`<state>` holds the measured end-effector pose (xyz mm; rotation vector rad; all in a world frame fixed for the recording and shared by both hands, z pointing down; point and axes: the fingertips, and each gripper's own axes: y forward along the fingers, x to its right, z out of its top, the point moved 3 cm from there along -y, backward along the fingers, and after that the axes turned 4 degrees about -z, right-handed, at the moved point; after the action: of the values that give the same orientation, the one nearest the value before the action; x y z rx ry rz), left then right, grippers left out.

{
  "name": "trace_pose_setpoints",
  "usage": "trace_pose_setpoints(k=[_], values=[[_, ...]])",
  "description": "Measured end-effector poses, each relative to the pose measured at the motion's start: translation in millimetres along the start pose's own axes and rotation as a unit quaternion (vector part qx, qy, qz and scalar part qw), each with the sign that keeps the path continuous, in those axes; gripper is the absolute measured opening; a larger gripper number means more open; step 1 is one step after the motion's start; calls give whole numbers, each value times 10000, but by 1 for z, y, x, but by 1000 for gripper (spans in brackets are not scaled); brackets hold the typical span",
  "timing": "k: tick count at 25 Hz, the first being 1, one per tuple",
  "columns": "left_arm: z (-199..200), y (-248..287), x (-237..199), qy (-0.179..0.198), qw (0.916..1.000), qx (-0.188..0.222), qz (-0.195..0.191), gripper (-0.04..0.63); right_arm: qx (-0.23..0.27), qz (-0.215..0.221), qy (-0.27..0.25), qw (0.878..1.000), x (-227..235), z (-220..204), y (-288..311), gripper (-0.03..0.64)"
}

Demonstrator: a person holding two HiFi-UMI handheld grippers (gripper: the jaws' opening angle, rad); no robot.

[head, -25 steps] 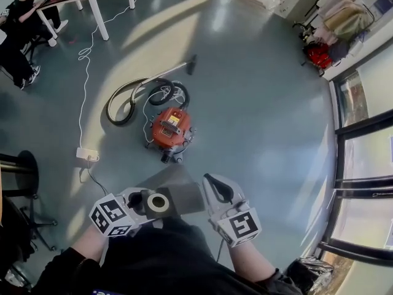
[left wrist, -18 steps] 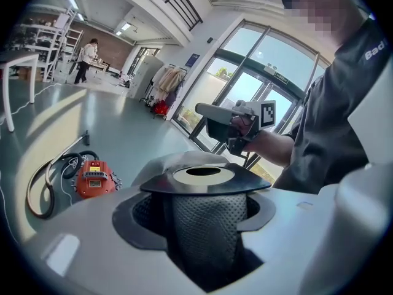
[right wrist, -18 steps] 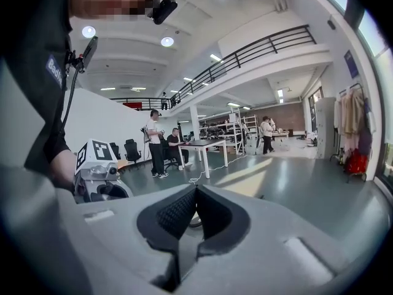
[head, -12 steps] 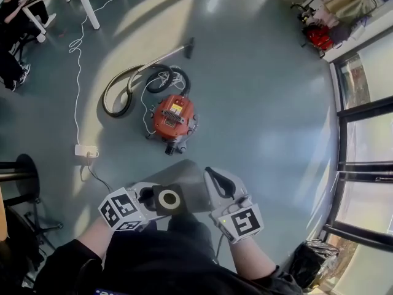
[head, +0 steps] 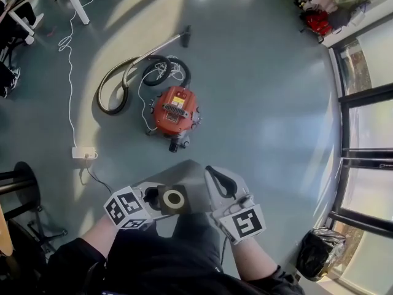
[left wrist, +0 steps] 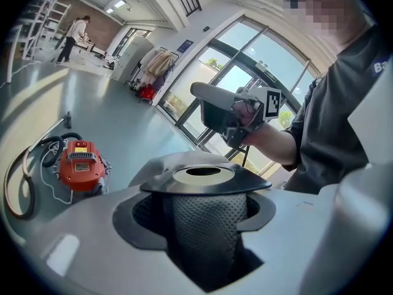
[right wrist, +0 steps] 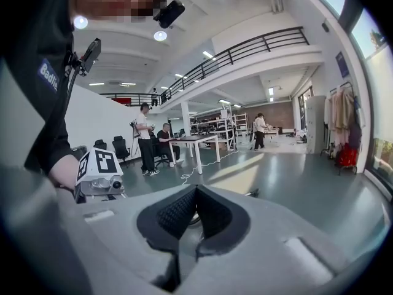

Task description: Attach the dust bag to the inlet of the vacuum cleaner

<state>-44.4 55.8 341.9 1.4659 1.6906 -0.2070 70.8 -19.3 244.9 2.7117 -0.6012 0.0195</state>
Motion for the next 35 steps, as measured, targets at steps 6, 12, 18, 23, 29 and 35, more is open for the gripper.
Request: trace_pose_setpoints(k=[6, 12, 18, 23, 29, 35], values=[[-26, 20, -39, -153, 9998, -22, -139, 305, -108, -64, 34, 9999, 14, -41, 22, -8], [-50, 41, -85, -273, 9994, 46, -183, 305, -264, -69, 109, 9996, 28, -86, 50, -8], [-69, 61, -121, -312, 9991, 26, -271, 305, -241, 3, -4, 9997, 37, -115, 73, -8], [-89, 82, -151, -422, 9986, -17, -328, 305, -209, 40, -40, 9998, 48, -141, 91, -8], [-119, 103, -189, -620, 9973, -85, -388, 305, -147, 35, -95, 9998, 60, -175, 109, -8], [-145, 121, -228, -844, 9951, 21, -519, 305, -72, 74, -183, 9998, 68, -214, 128, -8]])
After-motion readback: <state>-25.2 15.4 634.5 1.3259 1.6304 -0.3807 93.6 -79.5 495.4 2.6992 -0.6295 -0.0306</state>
